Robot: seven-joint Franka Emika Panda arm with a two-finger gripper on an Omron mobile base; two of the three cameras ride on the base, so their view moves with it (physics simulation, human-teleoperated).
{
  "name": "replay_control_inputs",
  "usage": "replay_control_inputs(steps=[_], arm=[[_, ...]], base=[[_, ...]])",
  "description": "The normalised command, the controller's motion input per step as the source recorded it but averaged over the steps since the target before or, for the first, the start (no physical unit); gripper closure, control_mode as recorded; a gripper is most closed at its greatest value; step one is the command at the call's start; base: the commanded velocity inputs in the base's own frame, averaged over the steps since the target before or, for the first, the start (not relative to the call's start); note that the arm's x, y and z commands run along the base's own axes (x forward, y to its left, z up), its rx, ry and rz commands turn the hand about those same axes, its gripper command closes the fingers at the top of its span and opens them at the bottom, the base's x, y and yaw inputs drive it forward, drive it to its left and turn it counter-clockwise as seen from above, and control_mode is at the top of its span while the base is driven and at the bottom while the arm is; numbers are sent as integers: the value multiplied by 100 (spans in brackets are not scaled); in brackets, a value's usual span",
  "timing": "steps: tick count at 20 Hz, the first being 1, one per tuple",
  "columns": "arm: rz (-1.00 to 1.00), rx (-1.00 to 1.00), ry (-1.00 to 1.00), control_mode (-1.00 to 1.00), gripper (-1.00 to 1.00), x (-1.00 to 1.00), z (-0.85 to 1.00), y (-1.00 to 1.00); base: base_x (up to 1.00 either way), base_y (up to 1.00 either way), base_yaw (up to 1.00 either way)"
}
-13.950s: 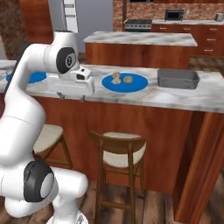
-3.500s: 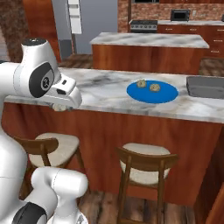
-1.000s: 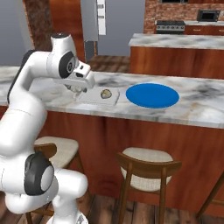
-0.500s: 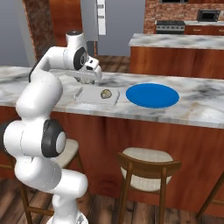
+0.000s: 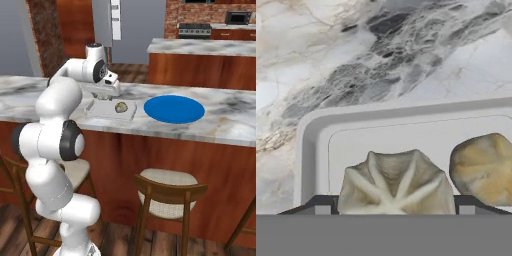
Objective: Place two dumplings into each of the tupperware containers and then place the containers in the fridge.
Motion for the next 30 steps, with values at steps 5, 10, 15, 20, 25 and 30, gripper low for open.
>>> replay_control_inputs(steps=[5,10,15,20,25,30], arm=[[0,0,5,-100,100,3,-39,0],[0,0,1,-100,100,9,-29,0],[0,0,1,-100,100,8,-24,0],[0,0,1,-100,-100,11,-10,0],[0,0,0,-100,-100,5,0,0],[0,0,0,-100,-100,0,2,0]], base=[[0,0,0],[0,0,0],[0,0,0],[0,0,0],[0,0,0],[0,0,0]])
